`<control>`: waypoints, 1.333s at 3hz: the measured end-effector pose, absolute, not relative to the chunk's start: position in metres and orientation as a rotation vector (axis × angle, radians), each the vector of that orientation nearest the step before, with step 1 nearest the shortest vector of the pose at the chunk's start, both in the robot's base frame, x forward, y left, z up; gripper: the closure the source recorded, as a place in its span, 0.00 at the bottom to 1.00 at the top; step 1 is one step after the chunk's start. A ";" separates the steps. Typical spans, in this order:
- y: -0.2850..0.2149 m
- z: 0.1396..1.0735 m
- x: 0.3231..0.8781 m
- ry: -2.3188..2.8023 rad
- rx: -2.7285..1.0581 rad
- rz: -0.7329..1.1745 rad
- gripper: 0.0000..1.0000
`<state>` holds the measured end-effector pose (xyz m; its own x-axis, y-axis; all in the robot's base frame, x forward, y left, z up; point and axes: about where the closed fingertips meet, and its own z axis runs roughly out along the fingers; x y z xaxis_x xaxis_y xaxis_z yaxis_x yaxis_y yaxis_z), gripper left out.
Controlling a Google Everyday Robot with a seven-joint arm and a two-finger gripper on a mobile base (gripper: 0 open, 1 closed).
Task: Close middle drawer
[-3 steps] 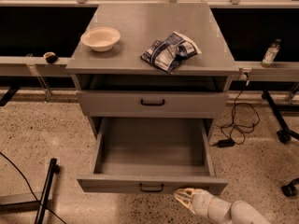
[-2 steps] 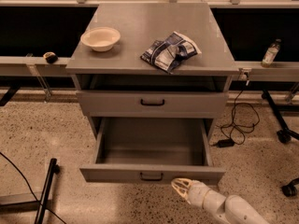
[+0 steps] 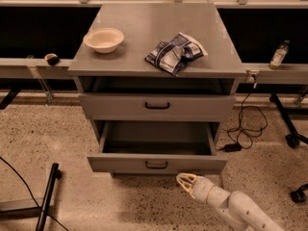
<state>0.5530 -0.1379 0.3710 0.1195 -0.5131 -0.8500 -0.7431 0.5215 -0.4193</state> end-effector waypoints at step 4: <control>-0.136 0.344 0.669 1.577 -1.136 0.195 1.00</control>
Offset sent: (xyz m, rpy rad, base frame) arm 0.0946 -0.0144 -0.0413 -0.0464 0.0547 -0.0454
